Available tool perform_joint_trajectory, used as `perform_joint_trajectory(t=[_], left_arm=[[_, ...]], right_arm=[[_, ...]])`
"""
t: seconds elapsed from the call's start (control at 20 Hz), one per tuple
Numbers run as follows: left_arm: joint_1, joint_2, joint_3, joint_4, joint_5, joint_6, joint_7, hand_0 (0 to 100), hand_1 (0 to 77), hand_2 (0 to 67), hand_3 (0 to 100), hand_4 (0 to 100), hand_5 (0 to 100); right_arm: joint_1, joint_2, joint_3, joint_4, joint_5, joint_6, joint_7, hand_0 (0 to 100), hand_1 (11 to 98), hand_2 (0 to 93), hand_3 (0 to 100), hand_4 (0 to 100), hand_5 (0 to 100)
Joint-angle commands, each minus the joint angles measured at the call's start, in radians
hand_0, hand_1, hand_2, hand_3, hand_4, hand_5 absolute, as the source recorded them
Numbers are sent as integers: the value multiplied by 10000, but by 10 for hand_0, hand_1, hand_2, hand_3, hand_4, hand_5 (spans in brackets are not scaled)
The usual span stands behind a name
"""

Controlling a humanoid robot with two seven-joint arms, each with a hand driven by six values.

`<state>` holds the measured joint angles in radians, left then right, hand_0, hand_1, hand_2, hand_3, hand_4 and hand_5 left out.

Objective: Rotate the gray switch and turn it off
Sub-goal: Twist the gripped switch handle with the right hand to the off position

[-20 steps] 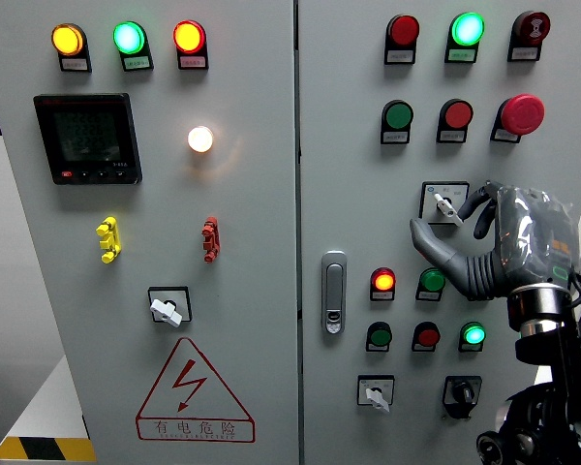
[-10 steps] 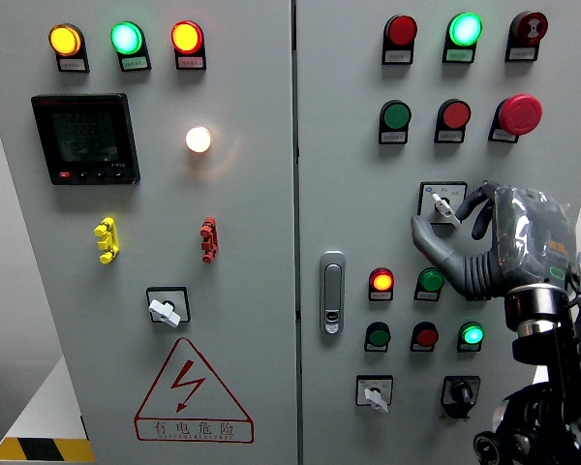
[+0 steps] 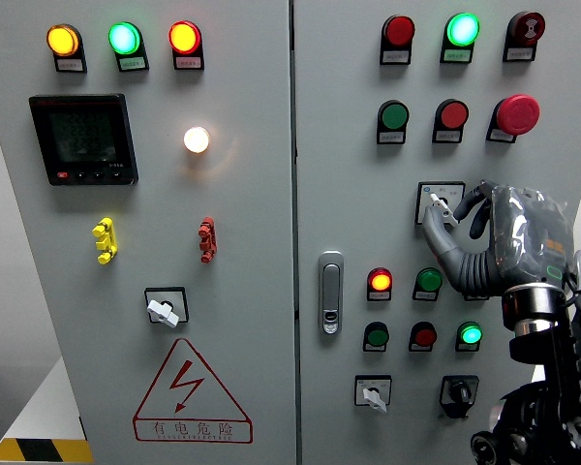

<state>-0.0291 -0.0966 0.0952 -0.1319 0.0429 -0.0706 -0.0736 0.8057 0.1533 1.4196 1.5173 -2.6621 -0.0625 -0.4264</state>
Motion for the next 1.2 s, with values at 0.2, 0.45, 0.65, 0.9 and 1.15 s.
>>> perform_joint_trajectory(t=[0.2,0.45,0.65,0.9,1.15], left_arm=[[-1,0,0,0,0,0,0,884,0,132,187,81,109],[-1,0,0,0,0,0,0,884,0,132,187,82,109],[-1,0,0,0,0,0,0,884,0,132,187,82,109],[-1,0,0,0,0,0,0,884,0,132,187,82,109],[-1,0,0,0,0,0,0,884,0,133,187,82,109]], right_arm=[[165,1,-129,-186,6,12,-230,522,338,678,862,985,994],[196,1,-144,-232,-9,12,-246,536,340,677,862,985,993],[212,1,-206,-263,-9,12,-262,553,353,676,862,986,993],[227,1,-206,-263,-9,-3,-262,581,355,678,863,985,992],[212,1,-206,-263,-9,-3,-262,601,358,694,863,985,992]])
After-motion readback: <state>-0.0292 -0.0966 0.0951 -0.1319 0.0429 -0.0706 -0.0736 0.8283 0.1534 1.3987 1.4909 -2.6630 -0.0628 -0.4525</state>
